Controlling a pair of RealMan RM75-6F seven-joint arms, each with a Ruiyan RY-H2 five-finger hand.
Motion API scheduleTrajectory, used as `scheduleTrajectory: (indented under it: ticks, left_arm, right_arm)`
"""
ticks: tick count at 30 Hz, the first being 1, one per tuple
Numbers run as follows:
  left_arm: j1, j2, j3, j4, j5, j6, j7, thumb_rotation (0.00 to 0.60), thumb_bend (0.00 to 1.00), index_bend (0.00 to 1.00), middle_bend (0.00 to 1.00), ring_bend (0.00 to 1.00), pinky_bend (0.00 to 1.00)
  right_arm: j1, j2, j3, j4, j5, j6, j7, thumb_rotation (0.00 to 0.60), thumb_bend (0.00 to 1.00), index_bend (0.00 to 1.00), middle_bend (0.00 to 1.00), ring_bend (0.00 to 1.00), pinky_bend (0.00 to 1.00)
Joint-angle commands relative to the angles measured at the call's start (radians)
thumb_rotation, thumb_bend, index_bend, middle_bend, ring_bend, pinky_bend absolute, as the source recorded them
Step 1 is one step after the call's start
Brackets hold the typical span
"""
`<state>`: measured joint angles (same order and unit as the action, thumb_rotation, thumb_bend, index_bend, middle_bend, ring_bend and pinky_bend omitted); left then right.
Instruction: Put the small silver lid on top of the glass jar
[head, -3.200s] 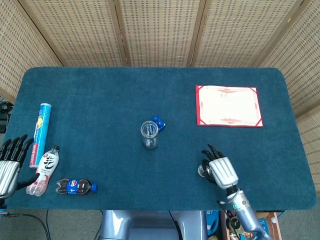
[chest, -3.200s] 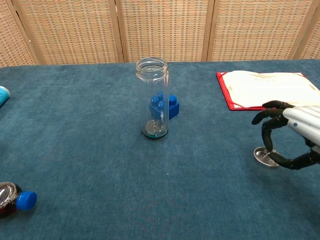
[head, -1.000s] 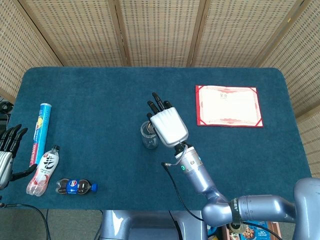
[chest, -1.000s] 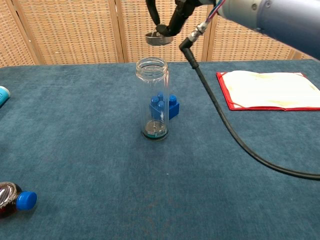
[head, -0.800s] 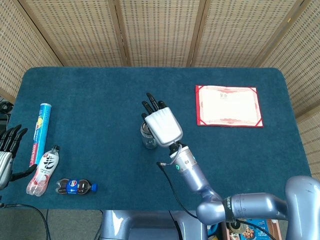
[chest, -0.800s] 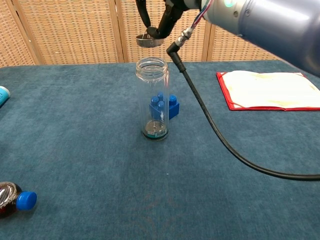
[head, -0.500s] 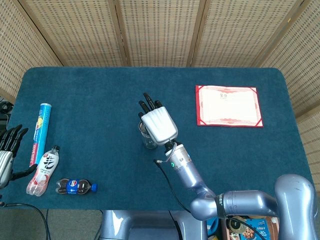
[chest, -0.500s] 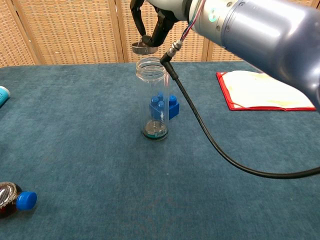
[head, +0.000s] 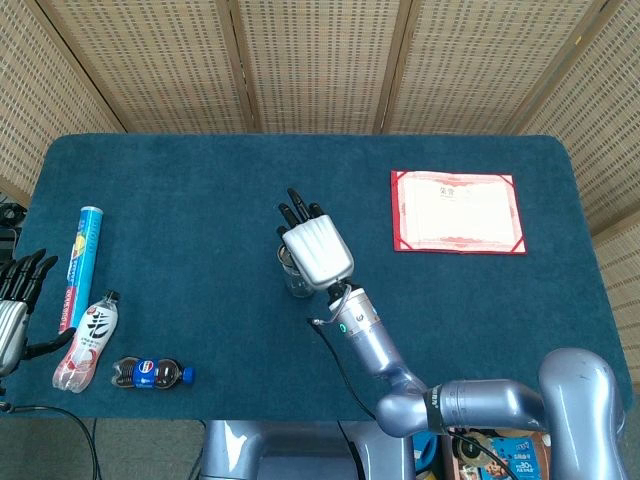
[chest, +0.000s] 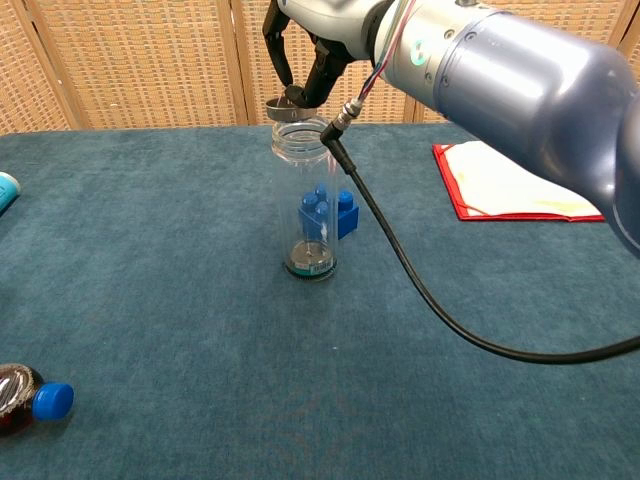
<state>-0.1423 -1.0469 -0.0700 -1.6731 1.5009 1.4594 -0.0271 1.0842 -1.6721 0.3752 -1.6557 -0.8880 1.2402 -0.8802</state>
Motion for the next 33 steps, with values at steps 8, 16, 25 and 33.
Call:
scheduleTrajectory:
  ticks: [8, 16, 25, 33]
  left_arm:
    - [-0.001, -0.001, 0.001, 0.000, -0.003, -0.002, 0.002, 0.600, 0.20, 0.00, 0.00, 0.00, 0.00]
    - [-0.001, -0.001, 0.001, 0.000, -0.004, 0.000, -0.001, 0.600, 0.20, 0.00, 0.00, 0.00, 0.00]
    - [-0.002, -0.001, 0.001, 0.001, -0.006, -0.002, -0.005, 0.600, 0.20, 0.00, 0.00, 0.00, 0.00]
    - [-0.002, 0.000, 0.001, 0.002, -0.008, -0.002, -0.006, 0.600, 0.20, 0.00, 0.00, 0.00, 0.00]
  right_arm:
    - [-0.006, -0.009, -0.011, 0.021, -0.003, 0.000, 0.021, 0.600, 0.59, 0.63, 0.31, 0.11, 0.36]
    - [-0.008, -0.016, -0.018, 0.028, -0.003, 0.002, 0.024, 0.600, 0.59, 0.63, 0.30, 0.11, 0.36]
    - [-0.006, -0.024, -0.019, 0.035, 0.007, 0.003, 0.015, 0.600, 0.57, 0.63, 0.29, 0.11, 0.36]
    - [-0.006, -0.023, -0.018, 0.036, 0.014, 0.002, 0.012, 0.600, 0.40, 0.61, 0.24, 0.11, 0.36]
